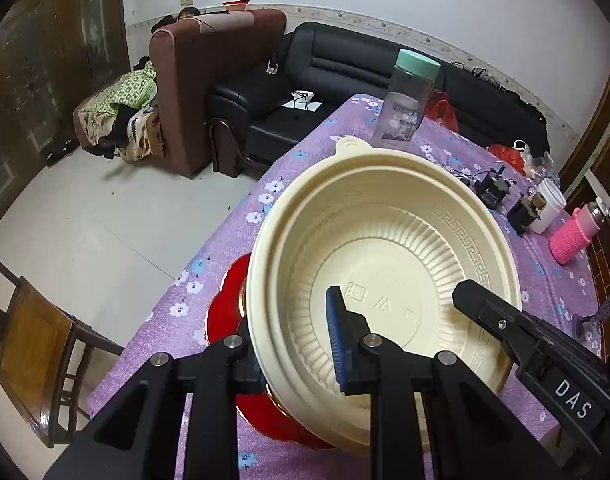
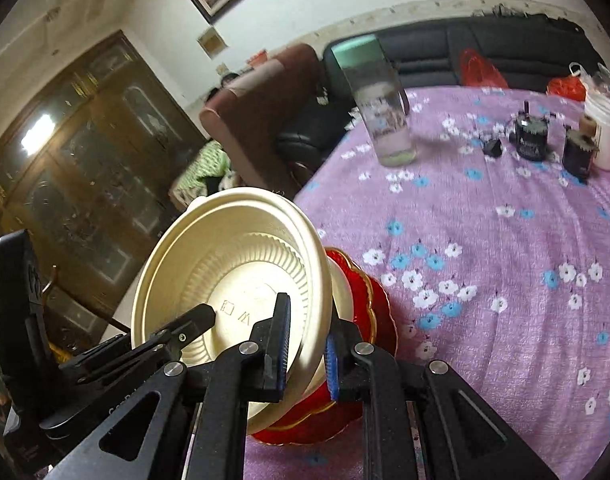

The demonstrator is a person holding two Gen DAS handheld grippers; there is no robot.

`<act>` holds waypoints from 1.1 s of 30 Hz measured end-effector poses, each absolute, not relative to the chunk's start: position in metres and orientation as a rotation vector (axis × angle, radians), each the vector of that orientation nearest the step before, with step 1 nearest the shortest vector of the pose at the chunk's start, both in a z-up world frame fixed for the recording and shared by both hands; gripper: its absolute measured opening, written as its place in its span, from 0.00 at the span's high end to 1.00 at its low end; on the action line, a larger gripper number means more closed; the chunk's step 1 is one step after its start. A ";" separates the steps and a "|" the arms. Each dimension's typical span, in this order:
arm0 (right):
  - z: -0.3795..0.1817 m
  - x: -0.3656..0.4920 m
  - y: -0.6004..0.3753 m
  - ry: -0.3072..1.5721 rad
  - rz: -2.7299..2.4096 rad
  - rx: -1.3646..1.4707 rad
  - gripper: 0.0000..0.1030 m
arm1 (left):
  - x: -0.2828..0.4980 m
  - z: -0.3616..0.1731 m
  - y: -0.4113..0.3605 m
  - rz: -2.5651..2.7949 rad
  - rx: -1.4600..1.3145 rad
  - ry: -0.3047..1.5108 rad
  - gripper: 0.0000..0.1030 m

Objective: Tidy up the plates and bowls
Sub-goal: 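Lower the cream bowl onto the white bowl and open both grippers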

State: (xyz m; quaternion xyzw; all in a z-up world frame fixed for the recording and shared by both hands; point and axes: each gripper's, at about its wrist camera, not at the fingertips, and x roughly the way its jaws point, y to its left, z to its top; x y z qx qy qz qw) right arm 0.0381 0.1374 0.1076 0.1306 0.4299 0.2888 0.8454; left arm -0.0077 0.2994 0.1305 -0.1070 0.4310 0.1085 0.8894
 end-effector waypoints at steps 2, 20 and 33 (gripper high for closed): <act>0.108 0.039 0.139 0.907 0.592 0.250 0.84 | -0.009 0.131 0.303 0.217 -0.233 0.891 0.64; 0.125 0.013 0.157 0.732 0.472 0.045 0.33 | -0.083 0.156 0.317 0.339 -0.297 0.650 0.35; 0.143 -0.068 0.043 0.488 0.320 0.278 0.28 | -0.132 0.180 0.234 0.500 -0.074 0.378 0.09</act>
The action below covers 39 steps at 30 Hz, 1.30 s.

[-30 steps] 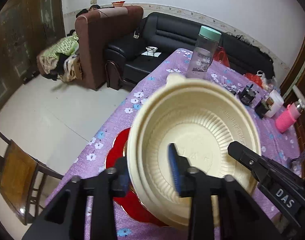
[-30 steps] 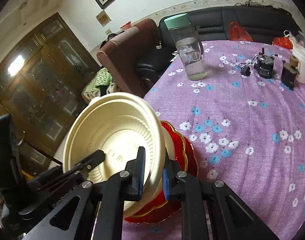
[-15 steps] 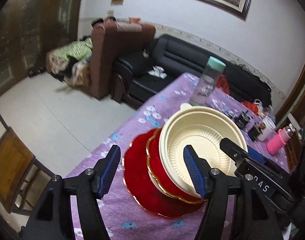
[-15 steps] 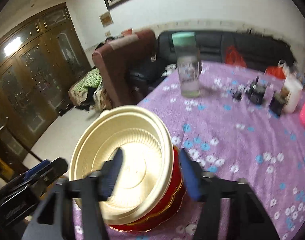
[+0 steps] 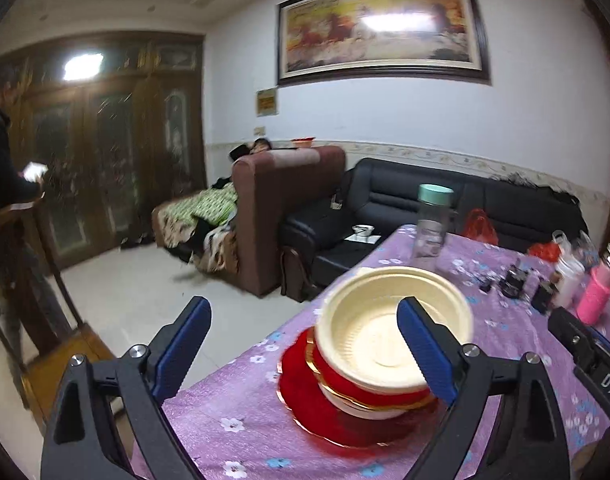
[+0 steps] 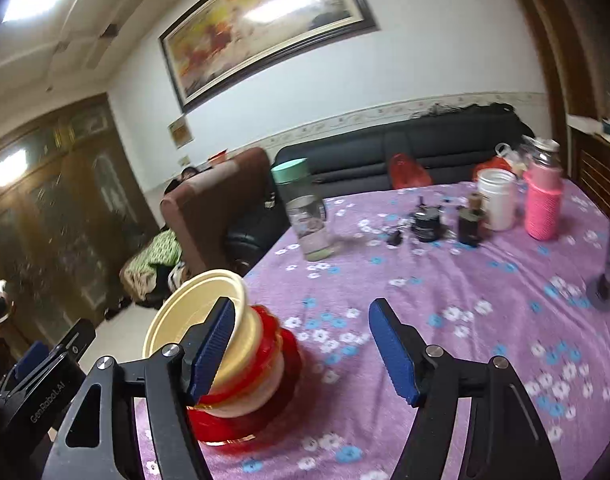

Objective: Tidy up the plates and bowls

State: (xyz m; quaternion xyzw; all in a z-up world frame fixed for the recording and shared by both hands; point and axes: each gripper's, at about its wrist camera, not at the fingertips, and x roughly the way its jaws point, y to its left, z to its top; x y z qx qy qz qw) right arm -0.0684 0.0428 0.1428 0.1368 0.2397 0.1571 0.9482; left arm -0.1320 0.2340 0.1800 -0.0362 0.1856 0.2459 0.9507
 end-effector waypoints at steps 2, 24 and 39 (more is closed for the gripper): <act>0.141 -0.077 0.032 0.467 0.289 0.294 0.28 | -0.138 0.181 0.221 0.471 -0.076 0.367 0.08; 0.087 -0.121 0.059 0.598 0.199 0.171 0.22 | -0.143 0.140 0.208 0.355 -0.105 0.543 0.03; 0.071 -0.114 0.127 0.671 0.257 -0.002 0.22 | -0.143 0.109 0.272 0.375 -0.217 0.626 0.03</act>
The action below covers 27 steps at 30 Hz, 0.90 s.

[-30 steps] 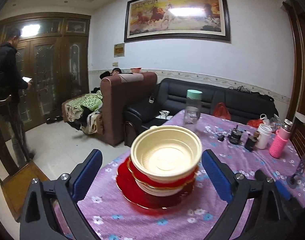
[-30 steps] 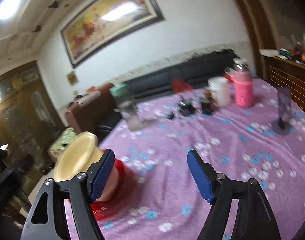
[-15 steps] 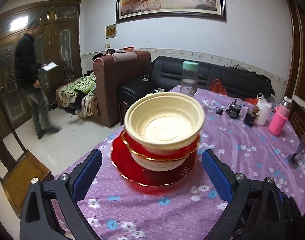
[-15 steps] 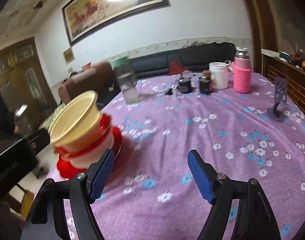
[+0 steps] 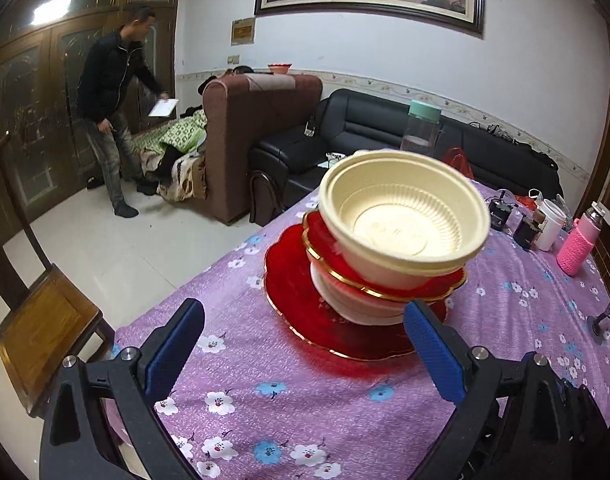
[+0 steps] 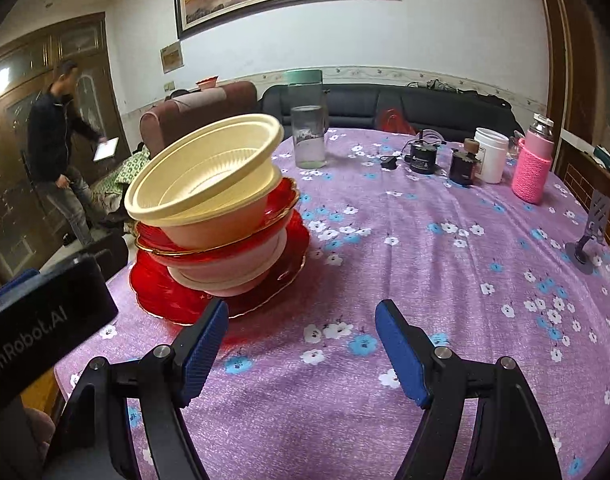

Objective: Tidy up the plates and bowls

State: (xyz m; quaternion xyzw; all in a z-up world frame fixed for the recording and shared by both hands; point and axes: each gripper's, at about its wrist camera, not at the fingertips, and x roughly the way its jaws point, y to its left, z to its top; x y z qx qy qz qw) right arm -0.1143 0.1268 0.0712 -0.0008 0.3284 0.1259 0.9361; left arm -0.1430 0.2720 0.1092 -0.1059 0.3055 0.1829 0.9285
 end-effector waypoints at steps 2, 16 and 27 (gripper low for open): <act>0.068 -0.113 0.133 0.681 0.256 -0.019 0.22 | -0.142 0.101 0.275 0.372 -0.228 0.641 0.03; 0.056 -0.115 0.157 0.719 0.264 -0.079 0.22 | -0.137 0.082 0.284 0.352 -0.259 0.702 0.03; 0.059 -0.115 0.153 0.712 0.262 -0.062 0.22 | -0.135 0.083 0.275 0.339 -0.238 0.709 0.03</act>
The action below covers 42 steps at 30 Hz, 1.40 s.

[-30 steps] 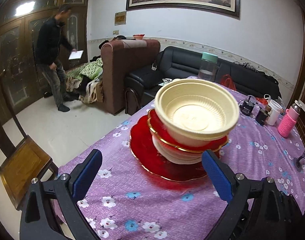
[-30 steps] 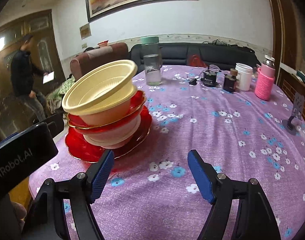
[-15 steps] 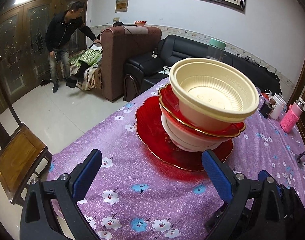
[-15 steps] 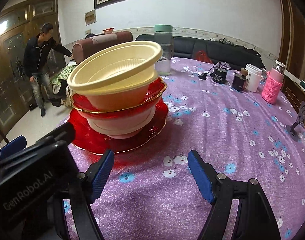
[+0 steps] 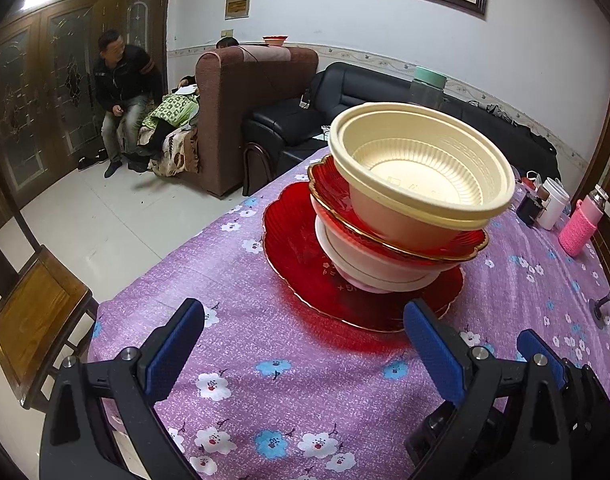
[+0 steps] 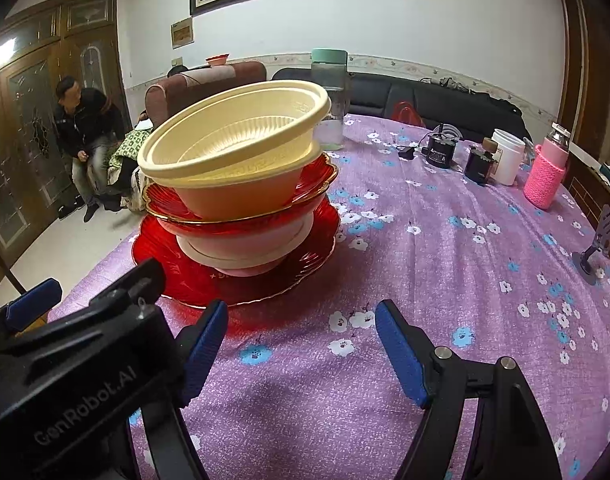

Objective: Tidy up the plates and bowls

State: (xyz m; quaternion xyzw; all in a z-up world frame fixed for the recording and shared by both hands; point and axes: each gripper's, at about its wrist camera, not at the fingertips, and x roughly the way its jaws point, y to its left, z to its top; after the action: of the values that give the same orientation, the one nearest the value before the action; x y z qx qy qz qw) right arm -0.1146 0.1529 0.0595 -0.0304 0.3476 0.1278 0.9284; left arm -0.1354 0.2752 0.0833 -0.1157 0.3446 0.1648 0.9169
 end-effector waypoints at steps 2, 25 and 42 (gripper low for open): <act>0.060 -0.114 0.151 0.712 0.261 -0.055 0.22 | -0.136 0.084 0.272 0.337 -0.231 0.708 0.03; 0.070 -0.120 0.113 0.686 0.265 0.029 0.22 | -0.147 0.107 0.230 0.336 -0.150 0.643 0.03; 0.064 -0.109 0.049 0.701 0.226 0.150 0.22 | -0.138 0.114 0.176 0.311 -0.078 0.624 0.03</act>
State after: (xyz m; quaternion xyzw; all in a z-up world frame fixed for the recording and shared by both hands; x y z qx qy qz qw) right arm -0.1092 0.0487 0.0640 0.0731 0.3423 0.1103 0.9302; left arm -0.1383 0.1762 0.1139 -0.0384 0.3055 0.1525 0.9391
